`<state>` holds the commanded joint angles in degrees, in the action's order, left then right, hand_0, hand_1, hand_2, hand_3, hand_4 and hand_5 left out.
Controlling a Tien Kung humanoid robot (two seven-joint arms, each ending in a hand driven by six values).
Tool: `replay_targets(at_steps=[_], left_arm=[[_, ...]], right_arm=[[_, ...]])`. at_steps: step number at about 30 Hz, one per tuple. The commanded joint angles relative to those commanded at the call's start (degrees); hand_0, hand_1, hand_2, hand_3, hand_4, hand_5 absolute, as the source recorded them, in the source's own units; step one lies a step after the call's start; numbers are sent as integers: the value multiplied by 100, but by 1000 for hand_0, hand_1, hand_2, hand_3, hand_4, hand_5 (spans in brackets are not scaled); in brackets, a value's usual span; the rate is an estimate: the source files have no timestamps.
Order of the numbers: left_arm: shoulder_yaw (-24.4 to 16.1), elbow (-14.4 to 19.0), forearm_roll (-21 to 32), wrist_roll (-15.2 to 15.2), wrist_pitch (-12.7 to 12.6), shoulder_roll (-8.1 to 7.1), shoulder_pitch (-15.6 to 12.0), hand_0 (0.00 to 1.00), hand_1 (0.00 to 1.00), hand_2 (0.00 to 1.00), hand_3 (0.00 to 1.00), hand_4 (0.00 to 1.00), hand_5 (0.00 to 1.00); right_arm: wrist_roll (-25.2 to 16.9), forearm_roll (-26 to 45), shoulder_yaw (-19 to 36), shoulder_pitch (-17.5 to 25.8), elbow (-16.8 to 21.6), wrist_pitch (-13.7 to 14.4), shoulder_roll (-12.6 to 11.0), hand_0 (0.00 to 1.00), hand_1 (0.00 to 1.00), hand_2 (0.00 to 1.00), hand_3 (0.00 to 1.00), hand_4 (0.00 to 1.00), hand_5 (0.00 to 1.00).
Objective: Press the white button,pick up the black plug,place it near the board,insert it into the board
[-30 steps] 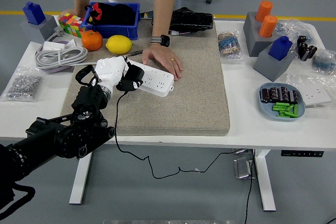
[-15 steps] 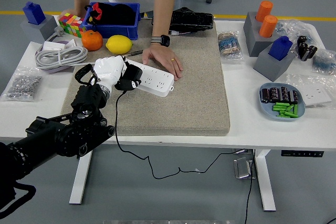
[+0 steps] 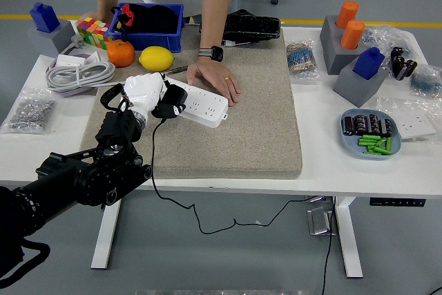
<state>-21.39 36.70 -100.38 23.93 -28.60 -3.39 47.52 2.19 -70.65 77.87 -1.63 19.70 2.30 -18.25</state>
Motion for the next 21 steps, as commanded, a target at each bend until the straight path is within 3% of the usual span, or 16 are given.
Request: replay_targets(at_steps=[1,2,7,8,13,14,19,20,21], left_arm=[[-2,-4,-14,14,5,-3,1,321,306,319,557,735,2],[-4,-10,-21,24,10,-7,2,284,380,381,546,906,2],[-28,-43,-24,61,3,-17,-3,284,380,381,546,906,2],[-33,-48,-18,62,14,-18,-4,251,354,370,569,998,218],[-44,-64,11,42,80,-18,-7,251,354,370,569,998,218],[-46,-64,14,47,94,-18,-8,285,401,397,599,998,397],[-52,-68,21,28,107,-18,-12,285,401,397,599,998,397],[-53,-69,19,23,103,-17,-10,302,416,410,615,998,486],[-51,-67,15,21,99,-17,-8,302,416,410,615,998,486]], right_arm=[[0,0,3,0,-1,0,0,750,626,621,600,664,357],[0,-2,6,1,-2,1,0,751,626,621,600,663,357],[-1,-2,6,0,-2,-1,-3,751,626,621,600,663,357],[-2,-2,7,0,0,-2,-1,749,626,621,599,663,356],[-1,-2,7,0,4,-6,4,749,626,621,599,663,356],[-1,-3,6,1,3,-7,4,750,626,619,600,663,356],[-1,-3,3,4,-1,-7,1,750,626,619,600,663,356],[-1,-4,4,3,0,-8,2,750,626,619,599,662,355],[-1,-6,10,4,0,-8,5,750,626,619,599,662,355]])
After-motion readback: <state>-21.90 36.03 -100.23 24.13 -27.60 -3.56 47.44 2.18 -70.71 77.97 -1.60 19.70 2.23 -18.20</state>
